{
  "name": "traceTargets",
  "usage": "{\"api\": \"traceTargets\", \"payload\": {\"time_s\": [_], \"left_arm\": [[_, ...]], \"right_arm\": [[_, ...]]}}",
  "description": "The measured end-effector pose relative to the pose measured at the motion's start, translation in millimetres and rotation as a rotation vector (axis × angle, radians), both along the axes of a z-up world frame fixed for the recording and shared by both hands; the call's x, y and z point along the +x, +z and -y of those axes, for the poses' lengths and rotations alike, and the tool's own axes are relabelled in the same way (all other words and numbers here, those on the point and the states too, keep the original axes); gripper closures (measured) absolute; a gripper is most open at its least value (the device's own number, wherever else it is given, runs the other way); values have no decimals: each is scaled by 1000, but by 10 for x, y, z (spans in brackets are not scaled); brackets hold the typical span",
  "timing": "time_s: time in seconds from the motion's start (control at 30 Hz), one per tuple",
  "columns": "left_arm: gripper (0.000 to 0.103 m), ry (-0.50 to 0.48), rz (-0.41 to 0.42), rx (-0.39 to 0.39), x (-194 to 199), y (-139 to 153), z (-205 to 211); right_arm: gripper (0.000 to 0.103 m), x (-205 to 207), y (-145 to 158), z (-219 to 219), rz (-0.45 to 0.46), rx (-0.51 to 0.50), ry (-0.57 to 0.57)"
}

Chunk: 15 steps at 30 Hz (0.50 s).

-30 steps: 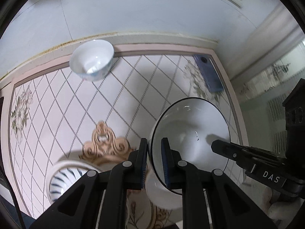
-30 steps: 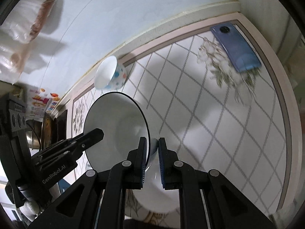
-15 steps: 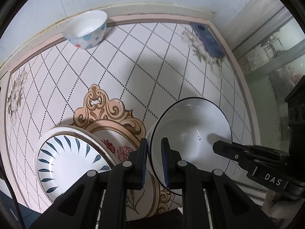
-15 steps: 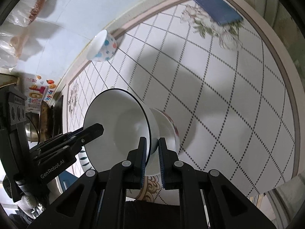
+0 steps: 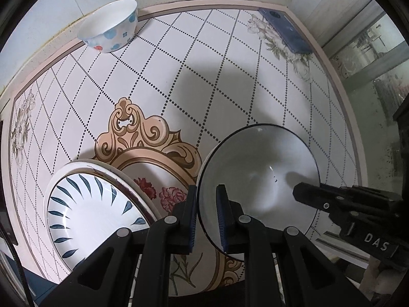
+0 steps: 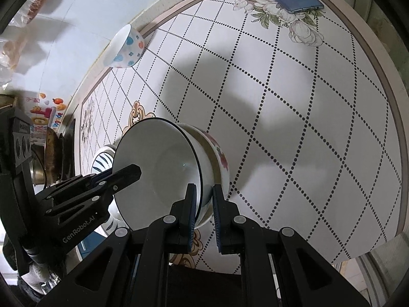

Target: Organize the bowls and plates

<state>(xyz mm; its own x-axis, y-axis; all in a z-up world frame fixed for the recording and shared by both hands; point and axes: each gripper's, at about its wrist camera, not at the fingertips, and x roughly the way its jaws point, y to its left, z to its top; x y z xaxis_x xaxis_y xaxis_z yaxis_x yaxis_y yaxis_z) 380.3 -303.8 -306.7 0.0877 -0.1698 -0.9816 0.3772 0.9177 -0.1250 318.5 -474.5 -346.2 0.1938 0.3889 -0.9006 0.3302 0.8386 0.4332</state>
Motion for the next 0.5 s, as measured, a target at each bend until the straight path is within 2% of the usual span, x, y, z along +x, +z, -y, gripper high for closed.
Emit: {"api": "traceTargets", "payload": {"time_s": [0.27, 0.5], "left_arm": [[91, 2, -9, 19, -6, -74, 4], [90, 5, -30, 24, -30, -135, 5]], "right_arm": [[89, 71, 2, -14, -1, -22, 21], [83, 100, 33, 13, -13, -23, 8]]}}
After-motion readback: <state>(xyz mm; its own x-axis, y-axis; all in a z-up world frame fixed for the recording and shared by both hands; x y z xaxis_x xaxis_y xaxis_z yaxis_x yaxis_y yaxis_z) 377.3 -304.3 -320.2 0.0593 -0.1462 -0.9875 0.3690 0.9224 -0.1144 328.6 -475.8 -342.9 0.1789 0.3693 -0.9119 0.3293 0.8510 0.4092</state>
